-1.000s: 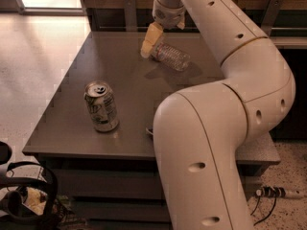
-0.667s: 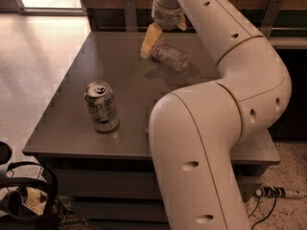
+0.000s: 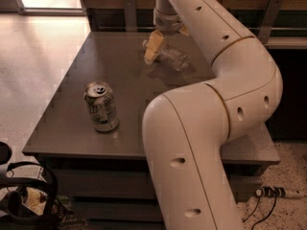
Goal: Place water bottle upright
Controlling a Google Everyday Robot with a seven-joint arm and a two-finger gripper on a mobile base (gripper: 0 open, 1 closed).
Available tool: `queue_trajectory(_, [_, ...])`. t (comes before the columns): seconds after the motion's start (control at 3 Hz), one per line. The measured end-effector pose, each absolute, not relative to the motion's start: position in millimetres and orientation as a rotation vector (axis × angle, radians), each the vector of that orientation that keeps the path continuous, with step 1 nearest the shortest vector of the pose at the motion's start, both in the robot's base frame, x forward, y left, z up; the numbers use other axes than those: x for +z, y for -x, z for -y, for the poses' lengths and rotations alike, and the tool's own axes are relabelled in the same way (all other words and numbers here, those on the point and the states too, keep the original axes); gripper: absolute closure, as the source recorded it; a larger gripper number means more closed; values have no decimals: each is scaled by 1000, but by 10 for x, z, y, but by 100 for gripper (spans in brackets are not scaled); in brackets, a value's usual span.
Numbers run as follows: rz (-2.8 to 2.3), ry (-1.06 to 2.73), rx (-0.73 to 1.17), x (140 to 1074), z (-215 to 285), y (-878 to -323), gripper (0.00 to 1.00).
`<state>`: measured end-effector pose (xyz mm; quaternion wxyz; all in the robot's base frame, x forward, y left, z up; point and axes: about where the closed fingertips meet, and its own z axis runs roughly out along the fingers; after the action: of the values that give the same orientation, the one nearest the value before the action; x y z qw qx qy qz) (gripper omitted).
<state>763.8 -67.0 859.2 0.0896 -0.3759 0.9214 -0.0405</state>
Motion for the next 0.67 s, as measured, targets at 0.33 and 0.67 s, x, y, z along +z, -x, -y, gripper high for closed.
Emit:
queue_trajectory(0.33, [-2734, 1163, -86, 8482, 627, -7658, 0])
queue_trajectory(0.67, [-2731, 1207, -31, 8339, 569, -7669, 17])
